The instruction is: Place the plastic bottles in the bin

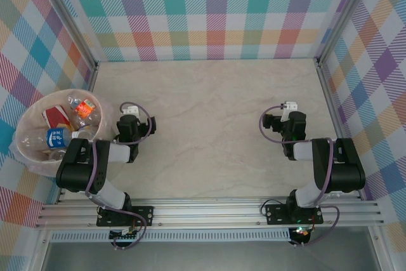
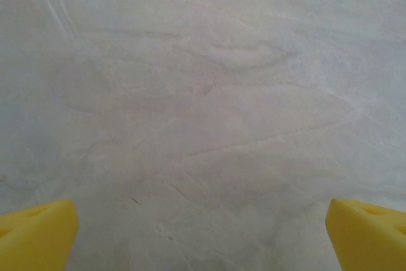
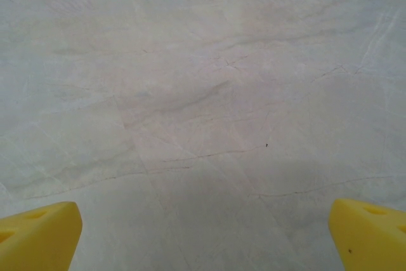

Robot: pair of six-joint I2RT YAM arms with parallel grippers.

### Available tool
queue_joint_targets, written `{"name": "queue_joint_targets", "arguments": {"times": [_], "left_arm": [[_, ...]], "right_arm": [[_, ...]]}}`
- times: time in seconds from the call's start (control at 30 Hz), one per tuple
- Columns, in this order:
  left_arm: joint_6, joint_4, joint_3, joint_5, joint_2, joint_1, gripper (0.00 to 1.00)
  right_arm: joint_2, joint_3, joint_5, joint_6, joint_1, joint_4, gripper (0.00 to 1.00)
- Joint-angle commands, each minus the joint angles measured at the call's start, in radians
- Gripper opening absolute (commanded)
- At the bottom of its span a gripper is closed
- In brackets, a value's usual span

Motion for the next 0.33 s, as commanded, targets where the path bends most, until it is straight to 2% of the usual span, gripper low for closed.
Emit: {"name": "queue_joint_targets", "arguments": {"times": [0.0, 0.3], "left_arm": [[-0.006, 0.079, -0.005, -0.037, -0.001, 0.001, 1.0], [-0.004, 0.086, -0.007, -0.039, -0.004, -0.001, 1.0]], "right_arm": [[-0.004, 0.004, -0.027, -0.008, -0.008, 0.054, 1.0], [-0.002, 0.007, -0.031, -0.006, -0.01, 0.05, 1.0]]}}
